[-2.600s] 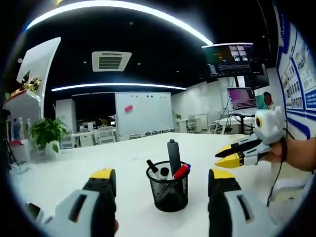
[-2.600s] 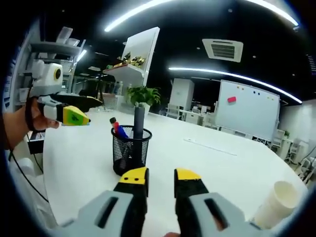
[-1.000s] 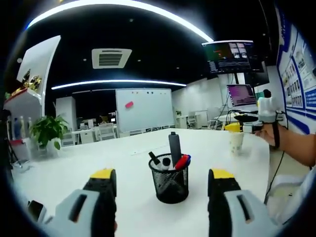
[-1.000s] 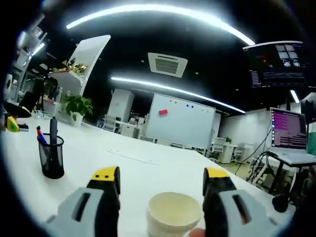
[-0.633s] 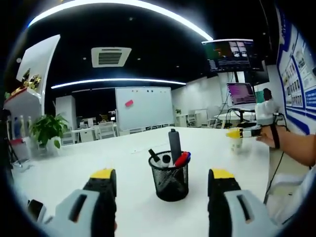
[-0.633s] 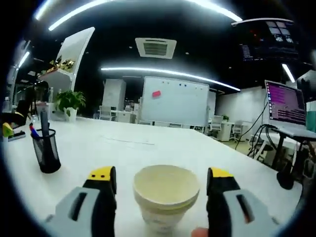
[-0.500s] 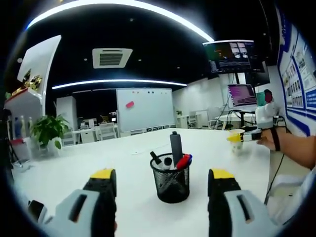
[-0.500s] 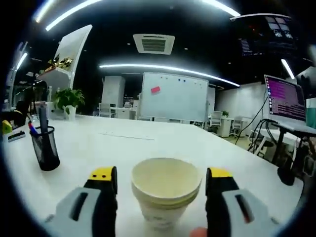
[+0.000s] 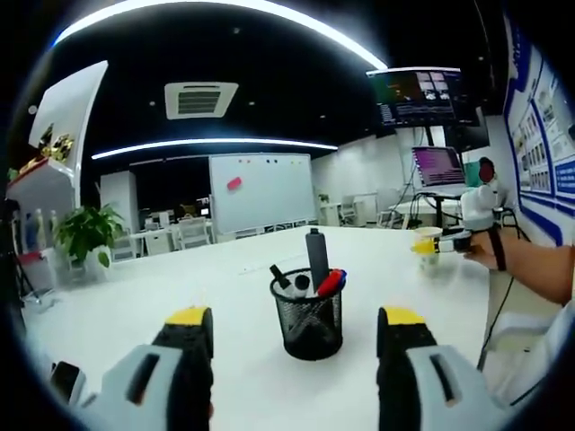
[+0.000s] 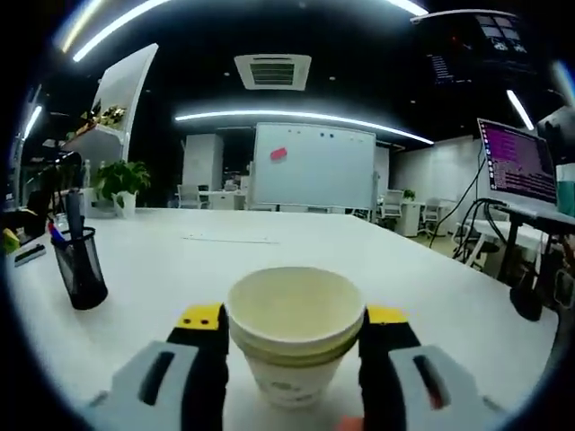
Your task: Place the scattered laser pointers and whiteboard markers into the pen holder and stack the scattered paper cups together
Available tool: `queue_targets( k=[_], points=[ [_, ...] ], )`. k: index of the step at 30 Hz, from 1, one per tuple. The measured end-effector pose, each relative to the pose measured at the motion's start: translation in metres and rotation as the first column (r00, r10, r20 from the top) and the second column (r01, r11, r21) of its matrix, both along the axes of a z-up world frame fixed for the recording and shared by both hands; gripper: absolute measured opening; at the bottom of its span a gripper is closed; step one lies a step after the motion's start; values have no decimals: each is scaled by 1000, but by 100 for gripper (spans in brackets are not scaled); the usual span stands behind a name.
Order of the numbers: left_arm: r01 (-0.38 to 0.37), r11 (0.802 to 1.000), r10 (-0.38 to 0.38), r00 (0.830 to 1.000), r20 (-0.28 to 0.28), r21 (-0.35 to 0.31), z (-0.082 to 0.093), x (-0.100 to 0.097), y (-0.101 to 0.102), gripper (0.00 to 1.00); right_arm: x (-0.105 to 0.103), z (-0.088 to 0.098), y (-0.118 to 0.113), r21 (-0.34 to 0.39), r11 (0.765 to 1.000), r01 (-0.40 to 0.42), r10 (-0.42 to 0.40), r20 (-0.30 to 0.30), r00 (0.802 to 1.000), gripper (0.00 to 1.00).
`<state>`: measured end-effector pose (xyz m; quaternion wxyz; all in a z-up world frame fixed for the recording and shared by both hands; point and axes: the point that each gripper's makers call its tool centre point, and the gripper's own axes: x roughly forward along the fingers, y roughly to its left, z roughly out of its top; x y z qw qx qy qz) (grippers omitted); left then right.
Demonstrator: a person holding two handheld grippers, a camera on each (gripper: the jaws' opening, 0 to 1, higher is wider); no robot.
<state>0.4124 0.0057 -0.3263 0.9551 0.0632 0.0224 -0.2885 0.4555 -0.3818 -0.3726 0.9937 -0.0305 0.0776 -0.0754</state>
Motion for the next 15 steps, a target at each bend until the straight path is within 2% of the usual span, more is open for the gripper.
queue_targets(
  k=[7, 15],
  points=[
    [1, 1000, -1, 1000, -4, 3, -2, 0, 0, 75, 0, 0, 1, 10, 1000, 0, 0, 7, 1000, 55],
    [-2, 1000, 2, 1000, -6, 1, -2, -1, 2, 74, 3, 7, 15, 5, 999, -42, 41, 26, 999, 55]
  ],
)
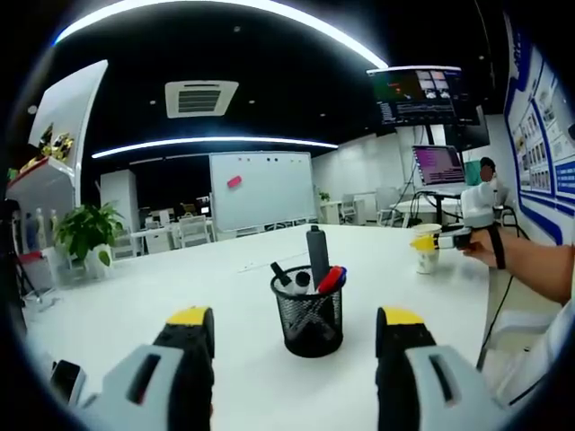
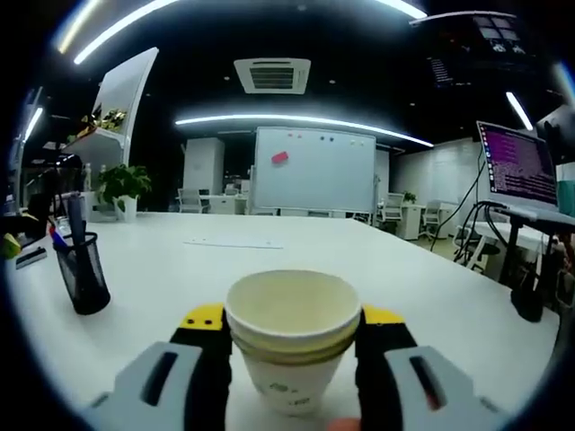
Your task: Place the scattered laser pointers and whiteboard markers into the pen holder and stack the scattered paper cups together
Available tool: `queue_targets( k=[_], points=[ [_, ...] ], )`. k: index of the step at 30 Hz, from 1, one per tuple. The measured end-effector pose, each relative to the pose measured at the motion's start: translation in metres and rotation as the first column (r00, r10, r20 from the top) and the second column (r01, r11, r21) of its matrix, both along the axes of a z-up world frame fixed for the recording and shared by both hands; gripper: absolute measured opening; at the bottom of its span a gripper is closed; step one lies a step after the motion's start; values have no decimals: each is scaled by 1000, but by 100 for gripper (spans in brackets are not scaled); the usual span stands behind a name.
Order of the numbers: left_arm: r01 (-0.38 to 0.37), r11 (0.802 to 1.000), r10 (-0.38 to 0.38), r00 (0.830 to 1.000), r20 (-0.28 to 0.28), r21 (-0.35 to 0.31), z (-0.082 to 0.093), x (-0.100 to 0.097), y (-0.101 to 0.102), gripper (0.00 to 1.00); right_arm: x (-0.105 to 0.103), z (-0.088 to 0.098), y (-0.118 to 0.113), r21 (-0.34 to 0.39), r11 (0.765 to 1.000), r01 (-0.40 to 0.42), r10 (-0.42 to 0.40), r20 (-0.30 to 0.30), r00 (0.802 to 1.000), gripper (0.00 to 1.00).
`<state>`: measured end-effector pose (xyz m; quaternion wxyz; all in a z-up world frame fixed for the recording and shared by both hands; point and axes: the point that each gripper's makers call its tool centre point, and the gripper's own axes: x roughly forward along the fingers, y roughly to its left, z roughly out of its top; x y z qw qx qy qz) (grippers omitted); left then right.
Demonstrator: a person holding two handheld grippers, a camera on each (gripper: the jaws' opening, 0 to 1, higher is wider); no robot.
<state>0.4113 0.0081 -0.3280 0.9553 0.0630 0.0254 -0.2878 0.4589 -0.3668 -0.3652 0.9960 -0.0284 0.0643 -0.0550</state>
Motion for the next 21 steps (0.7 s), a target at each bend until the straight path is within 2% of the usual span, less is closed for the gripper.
queue_targets(
  k=[21],
  points=[
    [14, 1000, -14, 1000, -19, 22, -6, -8, -1, 74, 11, 28, 52, -15, 989, -147, 148, 62, 987, 55]
  ],
)
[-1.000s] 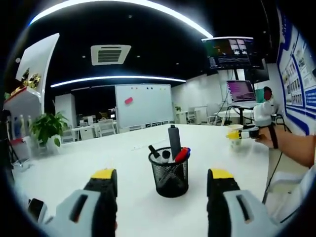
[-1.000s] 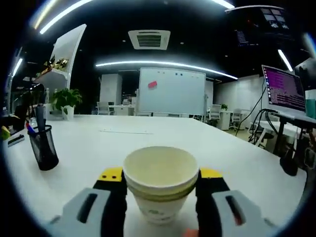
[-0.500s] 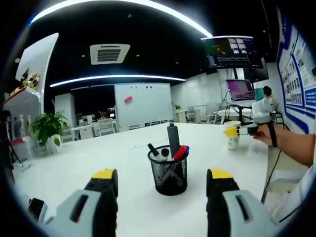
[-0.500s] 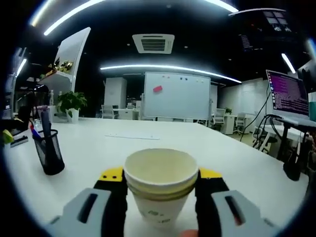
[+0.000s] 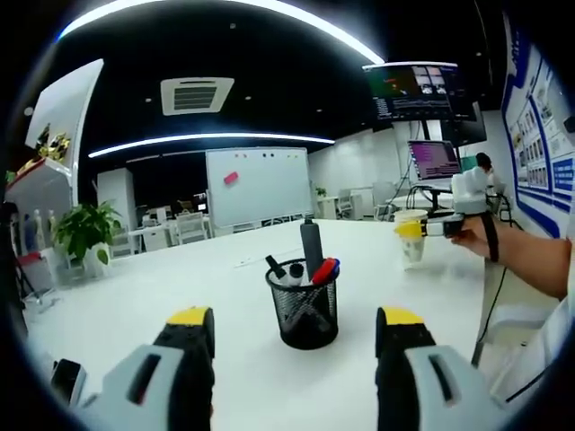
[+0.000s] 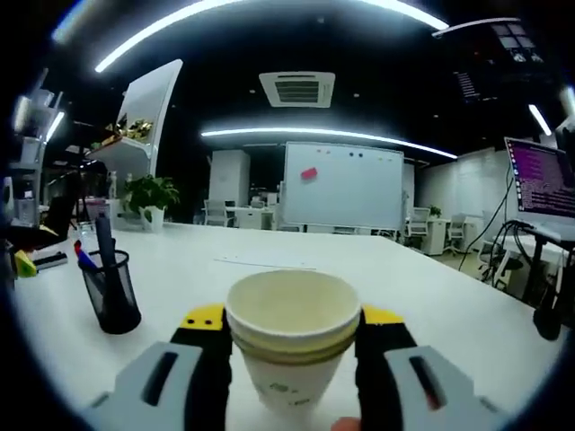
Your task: Place the scattered laser pointers and whiteboard markers into the pen holder and stack the scattered paper cups together
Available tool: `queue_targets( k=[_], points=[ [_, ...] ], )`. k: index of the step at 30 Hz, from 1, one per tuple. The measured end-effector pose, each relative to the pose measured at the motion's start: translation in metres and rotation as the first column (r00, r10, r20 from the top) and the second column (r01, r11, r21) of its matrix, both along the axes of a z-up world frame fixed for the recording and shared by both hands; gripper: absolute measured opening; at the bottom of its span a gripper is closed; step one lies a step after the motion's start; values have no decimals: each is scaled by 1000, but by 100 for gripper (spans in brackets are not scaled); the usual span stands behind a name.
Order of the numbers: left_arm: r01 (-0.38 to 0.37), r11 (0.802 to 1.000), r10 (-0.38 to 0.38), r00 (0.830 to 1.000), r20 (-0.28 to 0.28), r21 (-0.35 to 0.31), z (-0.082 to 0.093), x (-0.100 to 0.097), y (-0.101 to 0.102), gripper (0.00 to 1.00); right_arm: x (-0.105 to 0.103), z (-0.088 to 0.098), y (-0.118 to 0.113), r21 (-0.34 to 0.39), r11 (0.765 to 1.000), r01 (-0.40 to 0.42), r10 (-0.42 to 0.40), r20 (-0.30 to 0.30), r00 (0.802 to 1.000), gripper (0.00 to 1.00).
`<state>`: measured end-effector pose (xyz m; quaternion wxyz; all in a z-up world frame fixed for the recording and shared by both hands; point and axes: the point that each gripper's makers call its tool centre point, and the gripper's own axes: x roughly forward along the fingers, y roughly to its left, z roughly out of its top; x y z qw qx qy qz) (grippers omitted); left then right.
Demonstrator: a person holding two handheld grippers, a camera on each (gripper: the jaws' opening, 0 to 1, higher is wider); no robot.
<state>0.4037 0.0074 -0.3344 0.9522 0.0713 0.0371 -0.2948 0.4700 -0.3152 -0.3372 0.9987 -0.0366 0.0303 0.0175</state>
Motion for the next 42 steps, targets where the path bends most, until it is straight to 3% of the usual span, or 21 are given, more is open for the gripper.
queue_targets(
  k=[14, 42],
  points=[
    [-5, 1000, 5, 1000, -8, 8, -2, -2, 5, 74, 11, 9, 28, -1, 996, -89, 89, 16, 996, 55],
    [11, 1000, -10, 1000, -26, 27, -9, -1, 2, 74, 11, 16, 40, -28, 992, -125, 125, 18, 992, 55]
  ],
)
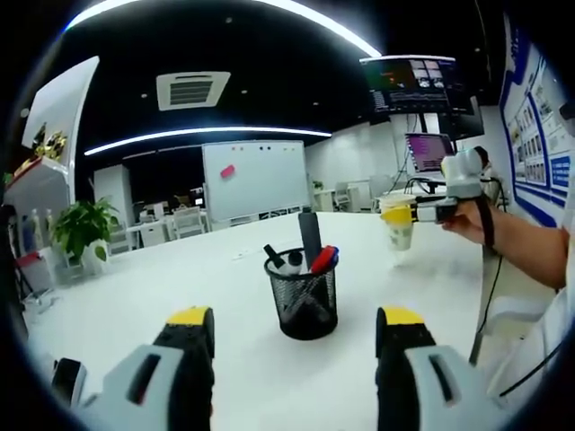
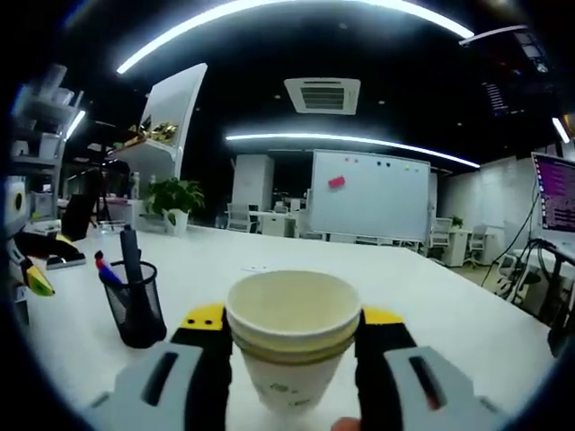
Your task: Place the scattered laser pointers and whiteboard markers into the pen holder and stack the scattered paper cups together
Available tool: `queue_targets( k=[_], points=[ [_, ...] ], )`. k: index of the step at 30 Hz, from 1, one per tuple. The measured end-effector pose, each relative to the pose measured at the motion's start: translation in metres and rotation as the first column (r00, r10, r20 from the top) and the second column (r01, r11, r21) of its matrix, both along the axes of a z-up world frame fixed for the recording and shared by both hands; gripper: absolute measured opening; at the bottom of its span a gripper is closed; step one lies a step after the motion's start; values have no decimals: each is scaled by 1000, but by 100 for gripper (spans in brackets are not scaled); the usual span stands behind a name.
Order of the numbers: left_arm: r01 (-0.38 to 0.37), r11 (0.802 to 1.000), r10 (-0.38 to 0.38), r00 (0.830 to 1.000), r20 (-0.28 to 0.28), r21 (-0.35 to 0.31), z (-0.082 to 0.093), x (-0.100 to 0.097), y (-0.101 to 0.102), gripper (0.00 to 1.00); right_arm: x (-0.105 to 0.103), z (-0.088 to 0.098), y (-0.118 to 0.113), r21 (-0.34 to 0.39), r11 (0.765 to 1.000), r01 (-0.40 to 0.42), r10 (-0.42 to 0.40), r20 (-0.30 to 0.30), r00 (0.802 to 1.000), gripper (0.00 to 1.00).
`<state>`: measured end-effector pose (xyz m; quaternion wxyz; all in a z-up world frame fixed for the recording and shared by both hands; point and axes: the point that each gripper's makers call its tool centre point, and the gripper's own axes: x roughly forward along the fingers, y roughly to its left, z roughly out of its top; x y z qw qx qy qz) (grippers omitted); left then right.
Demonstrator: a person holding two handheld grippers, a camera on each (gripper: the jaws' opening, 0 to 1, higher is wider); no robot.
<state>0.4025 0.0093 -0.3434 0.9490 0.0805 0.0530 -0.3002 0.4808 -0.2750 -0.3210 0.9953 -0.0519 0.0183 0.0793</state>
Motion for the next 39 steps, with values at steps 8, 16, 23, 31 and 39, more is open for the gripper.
queue_targets(
  k=[8, 16, 23, 31, 39],
  points=[
    [1, 1000, -1, 1000, -4, 1, -1, -1, 0, 74, 1, 1, 5, -7, 1000, -14, 14, 3, 1000, 55],
    [-2, 1000, 2, 1000, -10, 1, -3, 0, 2, 74, 3, 1, 9, -8, 1000, -21, 21, 3, 1000, 55],
    [0, 1000, 0, 1000, -13, 2, -5, -1, 3, 74, 2, 1, 14, -9, 1000, -29, 29, 3, 1000, 55],
    [1, 1000, -1, 1000, -17, 3, -6, -1, 2, 74, 3, 2, 20, -10, 999, -43, 43, 3, 999, 55],
    [1, 1000, -1, 1000, -20, 5, -8, -1, 4, 74, 4, 3, 24, -15, 998, -54, 54, 5, 999, 55]
  ],
)
